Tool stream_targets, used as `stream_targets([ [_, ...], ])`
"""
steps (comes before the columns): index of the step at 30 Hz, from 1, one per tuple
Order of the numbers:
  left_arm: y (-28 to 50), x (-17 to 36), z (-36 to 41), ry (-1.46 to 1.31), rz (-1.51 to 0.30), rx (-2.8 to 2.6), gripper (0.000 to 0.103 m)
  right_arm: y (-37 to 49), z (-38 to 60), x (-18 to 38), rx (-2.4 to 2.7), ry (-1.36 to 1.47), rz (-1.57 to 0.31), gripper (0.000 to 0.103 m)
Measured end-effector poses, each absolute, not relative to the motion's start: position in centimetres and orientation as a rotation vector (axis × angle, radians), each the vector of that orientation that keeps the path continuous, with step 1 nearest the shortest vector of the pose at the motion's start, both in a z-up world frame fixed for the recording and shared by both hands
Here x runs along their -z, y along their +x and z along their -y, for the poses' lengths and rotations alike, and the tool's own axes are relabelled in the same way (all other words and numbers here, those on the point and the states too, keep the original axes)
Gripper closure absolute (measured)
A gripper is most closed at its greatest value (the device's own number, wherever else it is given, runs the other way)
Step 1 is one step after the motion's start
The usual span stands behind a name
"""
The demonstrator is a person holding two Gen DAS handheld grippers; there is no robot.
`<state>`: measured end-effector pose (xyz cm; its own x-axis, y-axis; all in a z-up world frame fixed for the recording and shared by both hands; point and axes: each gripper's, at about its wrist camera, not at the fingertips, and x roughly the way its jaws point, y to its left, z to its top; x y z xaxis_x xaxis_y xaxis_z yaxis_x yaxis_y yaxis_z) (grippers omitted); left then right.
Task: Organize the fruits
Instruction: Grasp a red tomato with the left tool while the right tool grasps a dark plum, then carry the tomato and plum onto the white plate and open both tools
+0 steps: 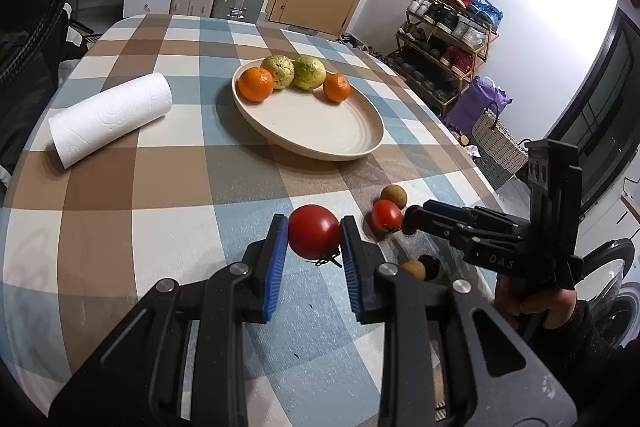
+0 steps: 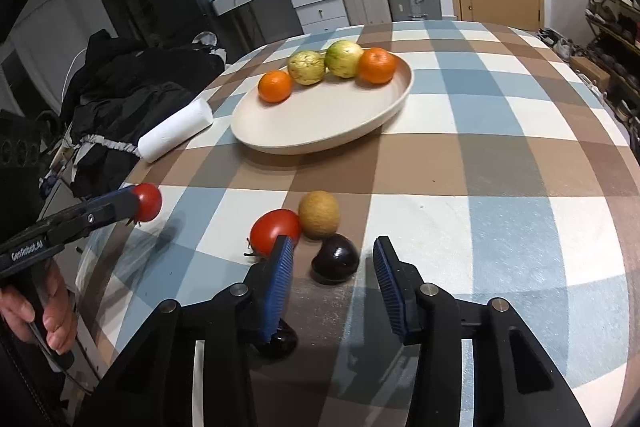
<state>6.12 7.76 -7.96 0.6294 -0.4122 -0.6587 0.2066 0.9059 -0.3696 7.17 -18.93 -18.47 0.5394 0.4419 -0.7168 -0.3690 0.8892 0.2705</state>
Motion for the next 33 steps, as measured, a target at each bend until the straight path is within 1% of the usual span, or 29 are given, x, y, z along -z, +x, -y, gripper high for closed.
stream_targets([
  [1, 6.2, 8.0, -7.7, -0.268, -0.818, 0.360, 0.079, 7.2, 18.8, 18.5, -0.485, 0.084, -0.882, 0.063],
  [3, 6.4, 7.9, -7.7, -0.267, -0.821, 0.360, 0.079, 7.3, 18.7, 18.8, -0.485, 0.078, -0.894, 0.071],
  [5, 6.6, 7.9, -7.7, -0.266, -0.820, 0.360, 0.079, 7.2, 18.8, 18.9, -0.475, 0.077, -0.891, 0.076],
  [6, 6.6, 7.9, -7.7, -0.267, -0.820, 0.359, 0.079, 7.3, 19.0, 18.9, -0.477, 0.094, -0.893, 0.077],
  [13, 7.9, 6.9, -7.4, -0.256, -0.796, 0.340, 0.079, 7.2, 20.4, 18.2, -0.481, 0.161, -0.847, 0.078],
  [20, 11.0, 5.8, -6.4, -0.241, -0.774, 0.337, 0.079, 8.3, 21.3, 16.4, -0.487, 0.179, -0.796, 0.078],
  [27, 15.4, 5.3, -4.7, -0.228, -0.765, 0.354, 0.079, 11.9, 21.1, 13.5, -0.531, 0.166, -0.740, 0.078],
  [33, 20.2, 6.0, -3.3, -0.229, -0.778, 0.350, 0.079, 16.2, 20.0, 11.6, -0.583, 0.162, -0.716, 0.078],
])
